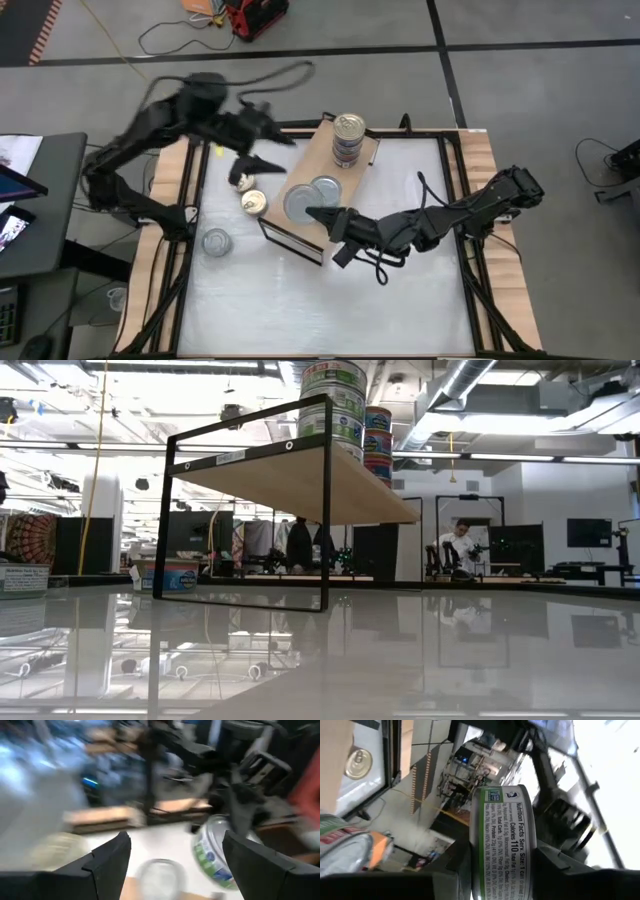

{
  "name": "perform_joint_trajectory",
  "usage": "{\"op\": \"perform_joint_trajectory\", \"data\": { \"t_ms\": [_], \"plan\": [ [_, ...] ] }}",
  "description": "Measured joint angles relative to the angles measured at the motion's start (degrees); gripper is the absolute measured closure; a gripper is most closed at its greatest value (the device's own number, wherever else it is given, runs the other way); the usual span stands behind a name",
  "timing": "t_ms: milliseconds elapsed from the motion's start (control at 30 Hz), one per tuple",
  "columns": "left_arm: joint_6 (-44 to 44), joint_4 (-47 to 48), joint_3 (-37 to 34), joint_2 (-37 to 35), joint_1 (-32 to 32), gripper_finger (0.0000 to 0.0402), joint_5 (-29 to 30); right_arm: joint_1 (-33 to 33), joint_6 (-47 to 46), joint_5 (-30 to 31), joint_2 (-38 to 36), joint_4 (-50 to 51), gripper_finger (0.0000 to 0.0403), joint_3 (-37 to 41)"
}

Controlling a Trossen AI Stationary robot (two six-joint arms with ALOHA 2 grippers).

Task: Stack canned seafood by type on shelf
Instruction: Stack the green tuna can on top of the other green tuna can

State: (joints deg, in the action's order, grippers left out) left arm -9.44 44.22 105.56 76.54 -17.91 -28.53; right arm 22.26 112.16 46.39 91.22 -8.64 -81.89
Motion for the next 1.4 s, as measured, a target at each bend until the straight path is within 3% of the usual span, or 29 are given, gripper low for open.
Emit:
{"op": "perform_joint_trajectory", "data": {
  "t_ms": [100,267,467,733,1000,1233,1400],
  "plan": [
    [-5.9,0.2,0.1,-3.4,1.9,0.0100,9.0,-0.7,-8.4,3.3,-0.5,3.9,0.0237,0.0],
    [-9.3,6.3,0.2,-6.3,7.2,0.0101,18.0,-2.0,-23.7,9.4,-1.1,14.2,0.0235,0.0],
    [-9.4,10.6,-1.1,-6.2,13.6,0.0102,27.0,-2.1,-38.2,9.8,-1.6,22.5,0.0233,0.0],
    [-10.6,2.5,-11.8,-6.7,19.0,0.0102,28.6,-5.0,-48.0,7.4,-1.6,29.7,0.0232,0.0],
    [-10.4,-5.4,-21.4,-11.3,21.2,0.0102,29.1,-5.1,-49.7,4.2,-1.6,30.6,0.0227,0.0],
    [-6.1,-5.8,-25.2,-15.3,21.2,0.0102,29.5,-4.7,-50.9,4.0,-1.6,30.0,0.0218,0.0],
    [-4.1,-5.8,-25.2,-16.2,21.2,0.0102,29.0,-4.7,-53.0,3.7,-1.6,29.9,0.0190,0.0]
  ]
}}
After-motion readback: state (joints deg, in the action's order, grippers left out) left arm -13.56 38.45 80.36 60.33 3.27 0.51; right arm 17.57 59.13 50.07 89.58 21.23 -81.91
